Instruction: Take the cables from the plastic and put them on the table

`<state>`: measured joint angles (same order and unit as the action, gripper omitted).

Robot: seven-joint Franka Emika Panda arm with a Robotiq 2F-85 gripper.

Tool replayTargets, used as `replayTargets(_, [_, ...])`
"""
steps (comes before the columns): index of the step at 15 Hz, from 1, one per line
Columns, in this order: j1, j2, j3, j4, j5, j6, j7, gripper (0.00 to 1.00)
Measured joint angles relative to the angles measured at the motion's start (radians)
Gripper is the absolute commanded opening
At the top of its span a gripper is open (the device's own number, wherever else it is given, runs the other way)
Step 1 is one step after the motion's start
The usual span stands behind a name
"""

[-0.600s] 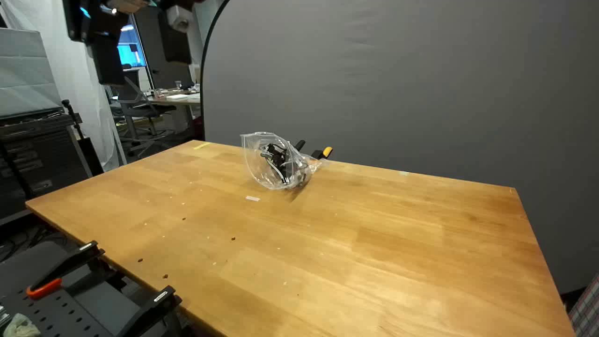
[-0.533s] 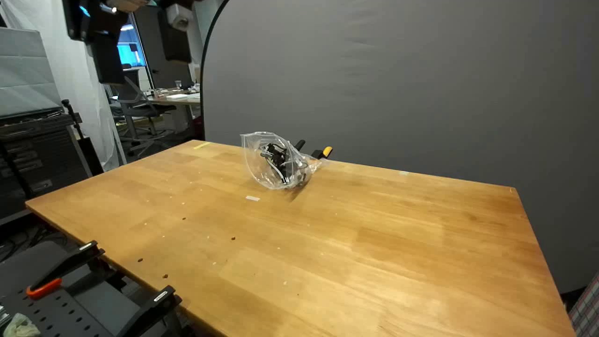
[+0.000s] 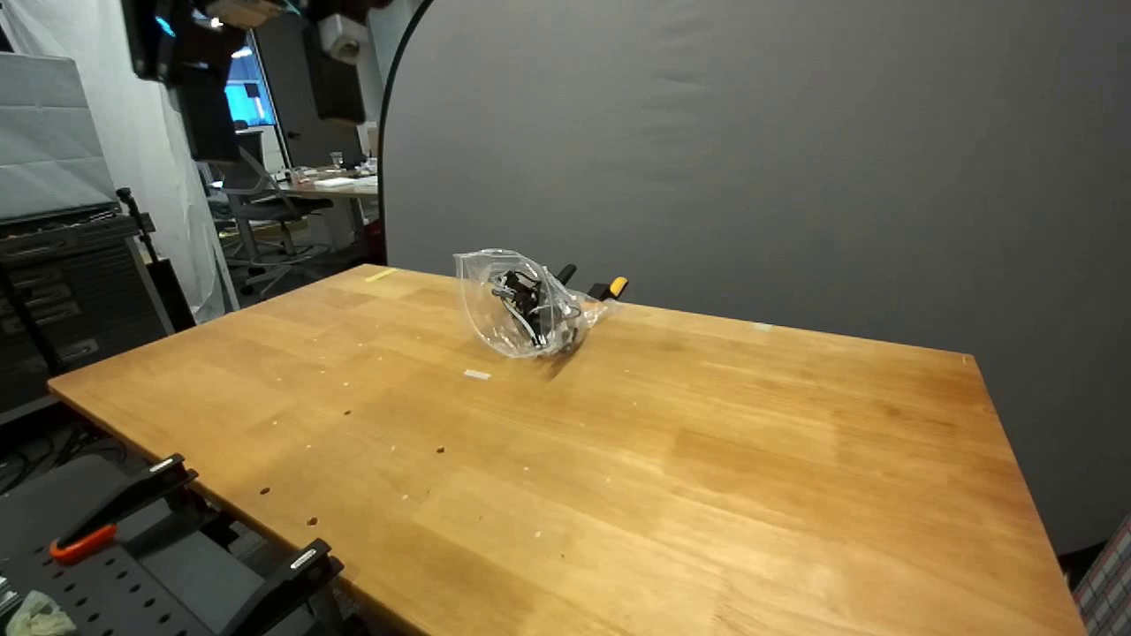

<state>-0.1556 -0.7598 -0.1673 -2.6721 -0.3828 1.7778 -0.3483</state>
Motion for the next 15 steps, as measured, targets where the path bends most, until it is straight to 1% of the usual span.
replayTargets(3, [0.02,0.049,-0.008,0.005,0.0,0.039,0.0,1.0])
replayTargets(5, [0.041,0.118,-0.016,0.023,0.003,0.085,-0.003,1.0])
replayTargets(10, [0.088,0.371,-0.028,0.129,0.042,0.235,-0.063,1.0])
replayTargets(15, [0.107,0.637,-0.022,0.287,0.16,0.314,-0.187,1.0])
